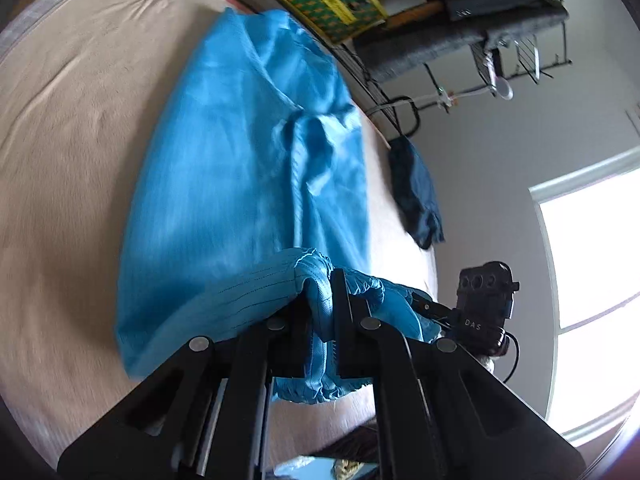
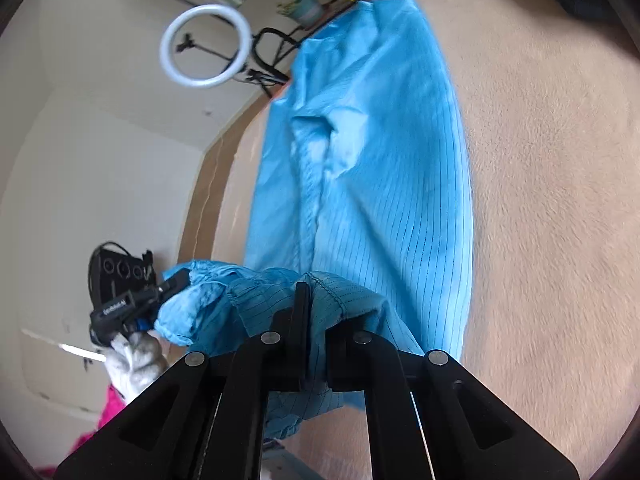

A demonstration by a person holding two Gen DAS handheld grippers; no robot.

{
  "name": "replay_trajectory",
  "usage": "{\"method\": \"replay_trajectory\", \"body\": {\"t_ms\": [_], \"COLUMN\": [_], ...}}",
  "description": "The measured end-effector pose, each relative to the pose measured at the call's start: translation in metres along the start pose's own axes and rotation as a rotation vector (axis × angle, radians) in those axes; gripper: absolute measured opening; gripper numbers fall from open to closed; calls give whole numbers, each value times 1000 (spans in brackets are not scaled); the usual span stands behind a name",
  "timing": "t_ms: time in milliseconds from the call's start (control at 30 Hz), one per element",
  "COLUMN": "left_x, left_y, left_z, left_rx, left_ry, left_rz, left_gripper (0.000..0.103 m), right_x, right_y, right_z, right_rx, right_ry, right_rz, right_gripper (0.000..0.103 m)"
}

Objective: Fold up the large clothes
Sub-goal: 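Fold the held hem over toward the collar with both tools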

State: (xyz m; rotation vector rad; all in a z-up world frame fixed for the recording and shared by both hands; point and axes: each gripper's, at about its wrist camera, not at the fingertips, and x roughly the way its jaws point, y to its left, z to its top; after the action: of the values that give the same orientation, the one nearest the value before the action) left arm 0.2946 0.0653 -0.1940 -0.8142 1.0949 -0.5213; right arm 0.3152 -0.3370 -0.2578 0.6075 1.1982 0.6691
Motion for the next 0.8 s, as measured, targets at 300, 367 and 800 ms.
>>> {"method": "replay_trajectory", "body": {"t_ms": [300,367,800], "left_x": [24,25,-8], "left_y": [26,30,31], "left_z": [26,27,37], "left_rx": [-64,-77,-5], "left_ry": [-9,-19,-145], "left_rz": [30,44,127], "left_gripper": [5,5,59], "right_x": [22,24,-19], "right_y": [-11,-12,-18], "right_z": [20,22,36], "right_rx": [35,44,80], "right_ry": [9,4,-119], "right_rz": [-44,-40,-22], "right_gripper": [5,6,66]}}
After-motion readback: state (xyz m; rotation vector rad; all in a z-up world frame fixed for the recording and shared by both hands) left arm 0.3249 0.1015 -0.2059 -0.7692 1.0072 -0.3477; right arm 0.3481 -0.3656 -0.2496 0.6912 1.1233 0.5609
